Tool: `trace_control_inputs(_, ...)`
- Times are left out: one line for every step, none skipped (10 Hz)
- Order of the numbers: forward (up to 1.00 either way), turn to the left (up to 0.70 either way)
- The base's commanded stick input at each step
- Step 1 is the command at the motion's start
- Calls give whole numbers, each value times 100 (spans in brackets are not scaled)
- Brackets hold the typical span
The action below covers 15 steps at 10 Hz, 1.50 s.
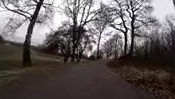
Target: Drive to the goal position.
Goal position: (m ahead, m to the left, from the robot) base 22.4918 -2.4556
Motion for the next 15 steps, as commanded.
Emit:
trace_control_inputs(100,0)
trace_control_inputs(100,0)
trace_control_inputs(100,0)
trace_control_inputs(100,0)
trace_control_inputs(100,0)
trace_control_inputs(100,0)
trace_control_inputs(100,0)
trace_control_inputs(100,0)
trace_control_inputs(100,0)
trace_control_inputs(100,0)
trace_control_inputs(100,0)
trace_control_inputs(100,0)
trace_control_inputs(100,0)
trace_control_inputs(100,0)
trace_control_inputs(100,0)
